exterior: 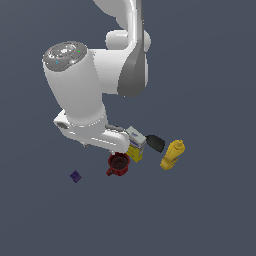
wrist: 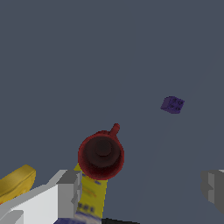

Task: Pick up a designated object from a clutter of objects.

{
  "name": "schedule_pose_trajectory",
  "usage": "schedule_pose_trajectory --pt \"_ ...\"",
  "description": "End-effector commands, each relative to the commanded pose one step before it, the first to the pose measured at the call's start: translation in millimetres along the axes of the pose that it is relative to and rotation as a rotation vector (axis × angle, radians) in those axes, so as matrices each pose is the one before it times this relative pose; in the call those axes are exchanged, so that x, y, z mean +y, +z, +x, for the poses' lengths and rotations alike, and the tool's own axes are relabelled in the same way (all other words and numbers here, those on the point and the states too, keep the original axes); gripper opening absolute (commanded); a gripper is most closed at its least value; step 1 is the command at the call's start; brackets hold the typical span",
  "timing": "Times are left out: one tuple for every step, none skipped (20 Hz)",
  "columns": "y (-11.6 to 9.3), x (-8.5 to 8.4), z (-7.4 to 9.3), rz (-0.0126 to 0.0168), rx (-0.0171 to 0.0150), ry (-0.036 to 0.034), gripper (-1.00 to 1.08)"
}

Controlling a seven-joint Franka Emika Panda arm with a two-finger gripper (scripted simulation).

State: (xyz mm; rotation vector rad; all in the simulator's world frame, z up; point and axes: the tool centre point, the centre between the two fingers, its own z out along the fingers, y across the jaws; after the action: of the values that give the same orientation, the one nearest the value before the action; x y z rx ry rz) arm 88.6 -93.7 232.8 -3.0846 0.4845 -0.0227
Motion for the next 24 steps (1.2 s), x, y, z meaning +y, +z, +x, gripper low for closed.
schedule_pose_trajectory --pt "22.06 16.92 14.32 0.00133 -0.00237 0.06494 1.00" --pt "8.94 6.62 5.68 -0.00001 -0.00086 0.02544 1.00" --pt "9.05 6.64 5.63 -0.00028 -0.00077 0.02537 1.00" --pt "9.17 6.66 5.58 -0.00055 -0.00066 0.02528 1.00" --pt "9.28 6.69 5.53 -0.00082 -0.00056 0.02519 1.00" --pt "9.31 6.65 5.42 -0.00106 -0.00045 0.02488 1.00" --pt "8.98 6.35 5.12 -0.00124 -0.00033 0.02363 1.00" --pt "8.58 6.03 4.79 -0.00138 -0.00022 0.02226 1.00" --pt "8.16 5.68 4.47 -0.00147 -0.00012 0.02088 1.00" --pt "7.73 5.35 4.16 -0.00153 -0.00004 0.01953 1.00" --pt "7.29 5.02 3.85 -0.00156 0.00003 0.01820 1.00" --pt "6.83 4.66 3.55 -0.00156 0.00009 0.01686 1.00" --pt "6.37 4.34 3.26 -0.00154 0.00013 0.01556 1.00" --pt "5.89 3.99 2.97 -0.00149 0.00017 0.01426 1.00" --pt "5.41 3.64 2.69 -0.00142 0.00019 0.01297 1.00" --pt "4.92 3.29 2.41 -0.00134 0.00020 0.01168 1.00" --pt "4.42 2.96 2.15 -0.00124 0.00020 0.01044 1.00" --pt "3.91 2.60 1.88 -0.00112 0.00020 0.00917 1.00" --pt "3.40 2.24 1.61 -0.00099 0.00019 0.00790 1.00" --pt "2.88 1.92 1.37 -0.00086 0.00017 0.00671 1.00" --pt "2.36 1.57 1.11 -0.00071 0.00014 0.00548 1.00" --pt "1.84 1.20 0.85 -0.00056 0.00012 0.00422 1.00" --pt "1.32 0.89 0.62 -0.00041 0.00009 0.00306 1.00" --pt "0.79 0.52 0.37 -0.00024 0.00005 0.00181 1.00"
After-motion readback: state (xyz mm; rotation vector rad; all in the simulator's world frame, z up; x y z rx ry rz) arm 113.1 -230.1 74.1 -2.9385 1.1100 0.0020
